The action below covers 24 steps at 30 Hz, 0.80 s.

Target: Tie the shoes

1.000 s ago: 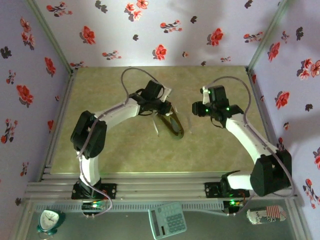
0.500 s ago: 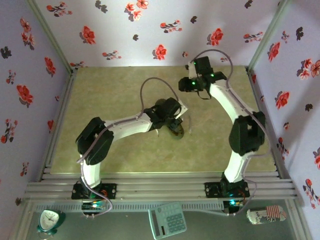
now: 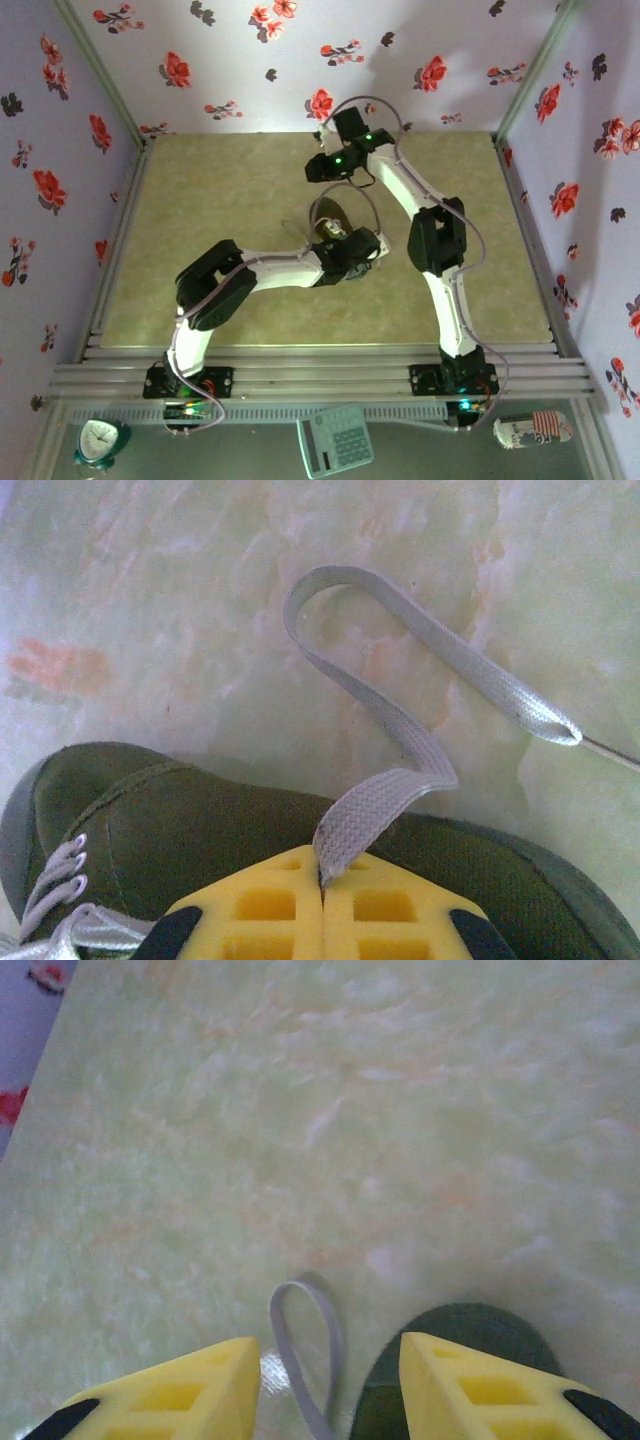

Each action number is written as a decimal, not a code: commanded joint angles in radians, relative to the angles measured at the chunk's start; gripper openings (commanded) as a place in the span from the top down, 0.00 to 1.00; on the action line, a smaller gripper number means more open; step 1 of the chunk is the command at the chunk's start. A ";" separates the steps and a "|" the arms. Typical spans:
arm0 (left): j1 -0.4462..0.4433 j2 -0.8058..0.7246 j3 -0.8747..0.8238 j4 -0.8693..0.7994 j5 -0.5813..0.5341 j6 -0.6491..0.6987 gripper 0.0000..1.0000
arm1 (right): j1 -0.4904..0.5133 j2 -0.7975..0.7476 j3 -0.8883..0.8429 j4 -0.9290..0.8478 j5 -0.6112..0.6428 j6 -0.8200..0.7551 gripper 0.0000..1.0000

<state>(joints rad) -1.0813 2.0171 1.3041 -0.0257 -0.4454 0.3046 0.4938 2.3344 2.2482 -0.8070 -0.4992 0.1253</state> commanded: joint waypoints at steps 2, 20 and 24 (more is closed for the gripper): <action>-0.024 0.033 -0.020 0.078 -0.081 0.078 1.00 | 0.043 0.068 0.092 -0.123 -0.038 -0.100 0.58; -0.069 0.100 -0.029 0.133 -0.152 0.154 1.00 | 0.166 0.280 0.267 -0.307 0.185 -0.352 0.51; -0.075 0.113 -0.027 0.136 -0.160 0.164 1.00 | 0.174 0.301 0.268 -0.314 0.217 -0.370 0.51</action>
<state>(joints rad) -1.1255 2.0823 1.2797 0.1093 -0.5896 0.4355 0.6521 2.5984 2.4840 -1.0828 -0.3382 -0.2001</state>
